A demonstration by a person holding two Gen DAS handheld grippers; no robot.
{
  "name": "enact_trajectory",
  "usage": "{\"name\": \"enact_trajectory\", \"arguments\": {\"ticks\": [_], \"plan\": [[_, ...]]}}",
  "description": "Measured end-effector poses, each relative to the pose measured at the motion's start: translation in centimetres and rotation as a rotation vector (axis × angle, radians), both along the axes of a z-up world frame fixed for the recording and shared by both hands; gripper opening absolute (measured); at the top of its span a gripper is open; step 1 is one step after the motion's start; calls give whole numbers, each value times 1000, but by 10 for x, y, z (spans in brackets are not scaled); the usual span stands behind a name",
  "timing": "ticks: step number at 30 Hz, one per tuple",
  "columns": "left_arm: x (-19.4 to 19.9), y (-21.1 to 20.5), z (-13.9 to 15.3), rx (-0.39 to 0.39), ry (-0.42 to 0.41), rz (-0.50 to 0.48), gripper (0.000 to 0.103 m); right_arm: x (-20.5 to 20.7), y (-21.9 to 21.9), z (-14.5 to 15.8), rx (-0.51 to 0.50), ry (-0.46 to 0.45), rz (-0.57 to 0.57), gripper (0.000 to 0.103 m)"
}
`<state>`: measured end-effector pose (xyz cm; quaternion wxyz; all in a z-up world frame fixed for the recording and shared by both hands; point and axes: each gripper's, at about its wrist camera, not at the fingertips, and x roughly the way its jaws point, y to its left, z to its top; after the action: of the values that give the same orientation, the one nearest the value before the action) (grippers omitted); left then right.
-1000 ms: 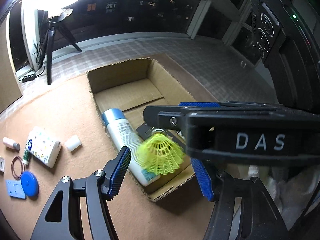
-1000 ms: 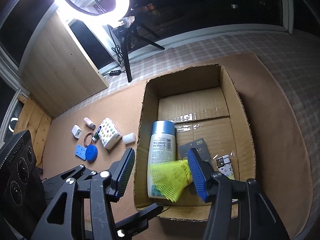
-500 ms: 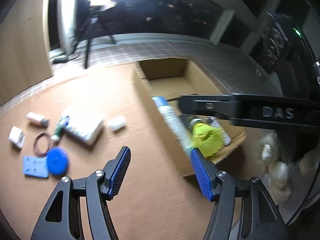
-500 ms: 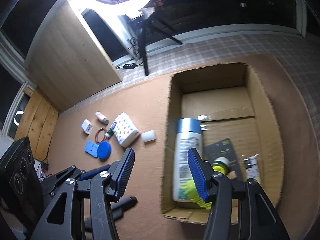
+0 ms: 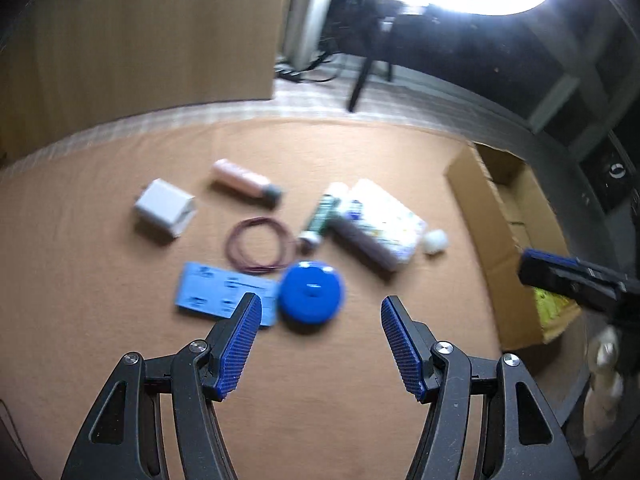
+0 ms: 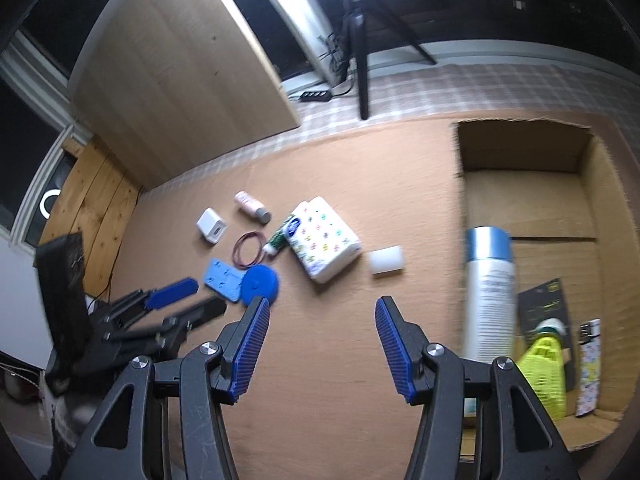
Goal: Organize objects
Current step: 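Lower the left tool onto the blue phone stand and close on it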
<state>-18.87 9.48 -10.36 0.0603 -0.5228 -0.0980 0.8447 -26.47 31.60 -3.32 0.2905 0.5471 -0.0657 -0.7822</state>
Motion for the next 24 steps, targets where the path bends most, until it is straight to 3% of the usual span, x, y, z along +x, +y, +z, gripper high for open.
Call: {"name": "enact_trajectory", "arguments": {"ticks": [9, 12, 21, 24], "plan": [[-24, -44, -19, -7, -43, 58, 65, 7, -35, -11, 0, -22, 34, 51], [-34, -48, -27, -8, -61, 58, 49, 9, -43, -14, 0, -26, 41, 51], [-60, -59, -45, 6, -92, 67, 47, 5, -54, -24, 10, -50, 42, 51], [-65, -66, -50, 9, -108, 75, 41, 4, -56, -27, 15, -56, 42, 51]]}}
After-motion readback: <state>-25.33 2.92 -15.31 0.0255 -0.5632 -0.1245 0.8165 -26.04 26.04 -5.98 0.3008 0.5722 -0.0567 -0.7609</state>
